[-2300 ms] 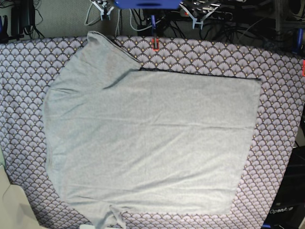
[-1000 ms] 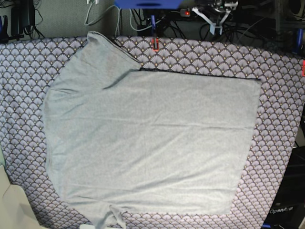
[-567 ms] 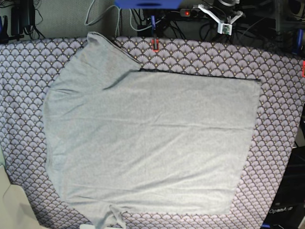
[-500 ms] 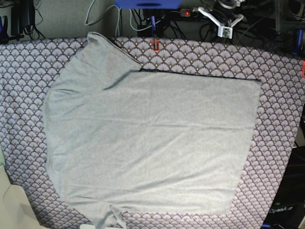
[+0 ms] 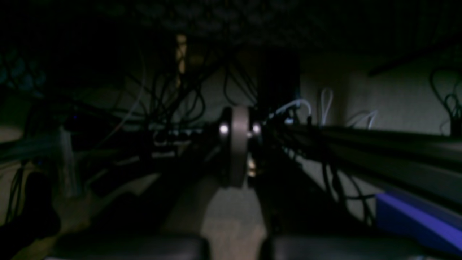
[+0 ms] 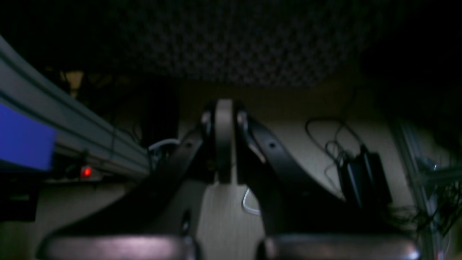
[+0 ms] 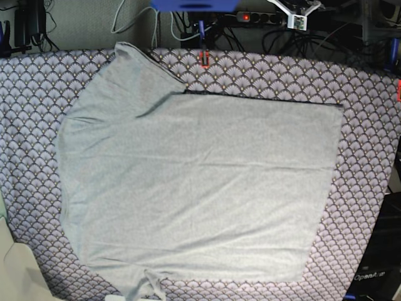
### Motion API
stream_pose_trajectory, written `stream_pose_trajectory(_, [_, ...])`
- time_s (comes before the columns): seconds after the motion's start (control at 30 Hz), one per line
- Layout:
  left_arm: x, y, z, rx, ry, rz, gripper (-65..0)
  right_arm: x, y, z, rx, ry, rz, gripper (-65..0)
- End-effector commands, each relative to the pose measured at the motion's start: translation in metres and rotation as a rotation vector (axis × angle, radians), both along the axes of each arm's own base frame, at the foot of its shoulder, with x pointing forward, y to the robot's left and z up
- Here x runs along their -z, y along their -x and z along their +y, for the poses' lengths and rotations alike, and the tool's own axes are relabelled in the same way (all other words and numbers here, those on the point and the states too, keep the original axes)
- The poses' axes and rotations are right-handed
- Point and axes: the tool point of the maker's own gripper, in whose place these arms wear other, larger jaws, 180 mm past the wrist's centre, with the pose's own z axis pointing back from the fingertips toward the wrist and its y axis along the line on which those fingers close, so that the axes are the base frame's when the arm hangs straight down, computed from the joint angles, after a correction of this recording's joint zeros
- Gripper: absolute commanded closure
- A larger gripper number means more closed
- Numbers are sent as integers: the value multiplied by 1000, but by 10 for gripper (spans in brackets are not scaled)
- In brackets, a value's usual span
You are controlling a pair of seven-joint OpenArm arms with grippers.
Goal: Fold the T-shirt properly
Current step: 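Move both grippers out from rest toward the shirt's shoulder corners, then lower the right gripper onto the shirt's shoulder corner and grasp it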
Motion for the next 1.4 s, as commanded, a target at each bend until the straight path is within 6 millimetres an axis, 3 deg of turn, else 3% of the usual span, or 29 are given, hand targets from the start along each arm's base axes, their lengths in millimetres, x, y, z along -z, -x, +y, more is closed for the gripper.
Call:
stream_pose_trajectory(0.0, [-8,7,8,-9,-11,-9,0,-15,9,-2,-3,17,-25,-2])
stream_pose_trajectory(0.33, [-66,-18,6,-26,-18,-157,0,-91,-18,9,-4,24,-224,-3])
stream_pose_trajectory(0.6, [-116,-41,-1,-10,-20,-275,0,-124,-83,9,-16,24,-243,-3])
stream_pose_trajectory(0.7, [-128,-46,11,-41,-46,-307,0,-132,-107,10,-20,18,-229,-3])
stream_pose_trajectory(0.83, [-138,-51,50,-177,-82,-311,0,-138,-136,11,-17,12,-196,-4])
stream_pose_trajectory(0.9, [-141,-64,67,-223,-94,-303,0,-138,-151,16,-21,-2,-178,-6])
stream_pose_trajectory(1.1, [-145,-81,107,-325,-123,-260,0,-118,-172,26,-51,-45,-96,-117])
stream_pose_trajectory(1.17, [-152,-86,114,-335,-137,-273,0,-117,-173,32,-77,-69,-93,-156])
stream_pose_trajectory(1.27, [-159,-101,106,-285,-119,-294,0,-118,-175,37,-85,-85,-98,-189])
stream_pose_trajectory(1.37, [-156,-103,106,-267,-113,-262,0,-116,-176,46,-104,-104,-94,-200])
